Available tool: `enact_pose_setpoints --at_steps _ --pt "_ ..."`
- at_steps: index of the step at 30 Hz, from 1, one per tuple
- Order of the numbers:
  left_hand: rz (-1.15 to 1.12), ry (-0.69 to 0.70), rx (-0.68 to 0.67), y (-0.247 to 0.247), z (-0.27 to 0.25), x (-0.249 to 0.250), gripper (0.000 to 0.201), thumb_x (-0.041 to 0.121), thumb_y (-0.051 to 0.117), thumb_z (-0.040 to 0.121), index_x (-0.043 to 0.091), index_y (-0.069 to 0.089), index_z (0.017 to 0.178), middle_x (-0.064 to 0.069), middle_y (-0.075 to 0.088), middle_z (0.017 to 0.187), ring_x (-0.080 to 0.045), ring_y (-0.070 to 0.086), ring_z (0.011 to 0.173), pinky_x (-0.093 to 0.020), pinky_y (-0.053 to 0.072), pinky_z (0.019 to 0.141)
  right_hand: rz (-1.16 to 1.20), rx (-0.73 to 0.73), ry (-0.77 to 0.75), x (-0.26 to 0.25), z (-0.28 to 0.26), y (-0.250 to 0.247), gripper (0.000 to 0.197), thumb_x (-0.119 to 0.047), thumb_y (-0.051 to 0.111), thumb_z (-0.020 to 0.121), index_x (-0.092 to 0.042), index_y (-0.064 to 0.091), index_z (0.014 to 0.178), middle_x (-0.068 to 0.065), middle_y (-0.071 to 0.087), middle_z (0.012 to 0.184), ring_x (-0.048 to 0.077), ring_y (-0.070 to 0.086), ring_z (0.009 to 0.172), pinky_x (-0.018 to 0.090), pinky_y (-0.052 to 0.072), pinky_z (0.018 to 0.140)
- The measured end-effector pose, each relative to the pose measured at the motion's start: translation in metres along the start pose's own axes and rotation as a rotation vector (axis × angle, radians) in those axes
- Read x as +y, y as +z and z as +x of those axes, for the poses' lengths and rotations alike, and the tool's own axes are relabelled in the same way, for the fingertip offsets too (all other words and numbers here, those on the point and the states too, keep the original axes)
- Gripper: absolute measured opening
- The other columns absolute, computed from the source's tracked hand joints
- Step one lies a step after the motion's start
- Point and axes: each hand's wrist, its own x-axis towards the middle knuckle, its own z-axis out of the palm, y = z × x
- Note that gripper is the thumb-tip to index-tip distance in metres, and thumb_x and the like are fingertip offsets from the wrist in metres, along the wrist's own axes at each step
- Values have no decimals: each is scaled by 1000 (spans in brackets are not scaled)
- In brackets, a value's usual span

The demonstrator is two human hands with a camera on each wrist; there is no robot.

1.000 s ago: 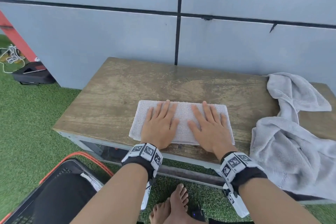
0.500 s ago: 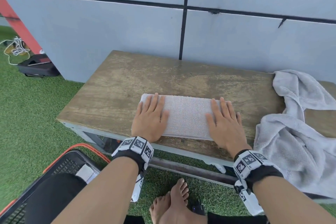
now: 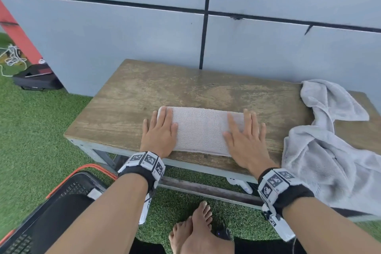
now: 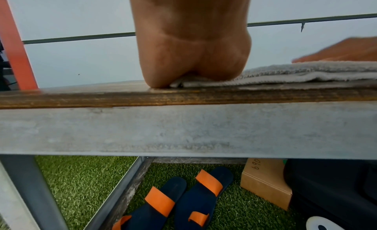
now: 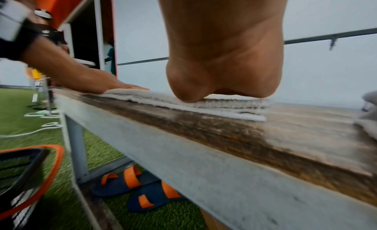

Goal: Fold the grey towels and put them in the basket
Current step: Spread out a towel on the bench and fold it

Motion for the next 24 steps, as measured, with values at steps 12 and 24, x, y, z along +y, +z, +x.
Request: enact_pose_setpoints --at_steps 12,24 --pt "131 -162 -130 -10 -19 20 64 47 3 103 19 -14 159 -3 -20 166 -25 -20 153 -58 -17 119 -38 93 -157 -15 -24 -7 41 -45 38 105 -45 39 147 4 48 96 23 53 85 36 48 78" --pt "68 0 -68 -27 -69 21 37 30 34 99 12 39 132 -20 21 159 -34 12 150 -61 12 119 -51 -35 -119 -24 -17 -28 67 -15 46 95 -21 20 157 24 25 156 42 19 148 50 21 120"
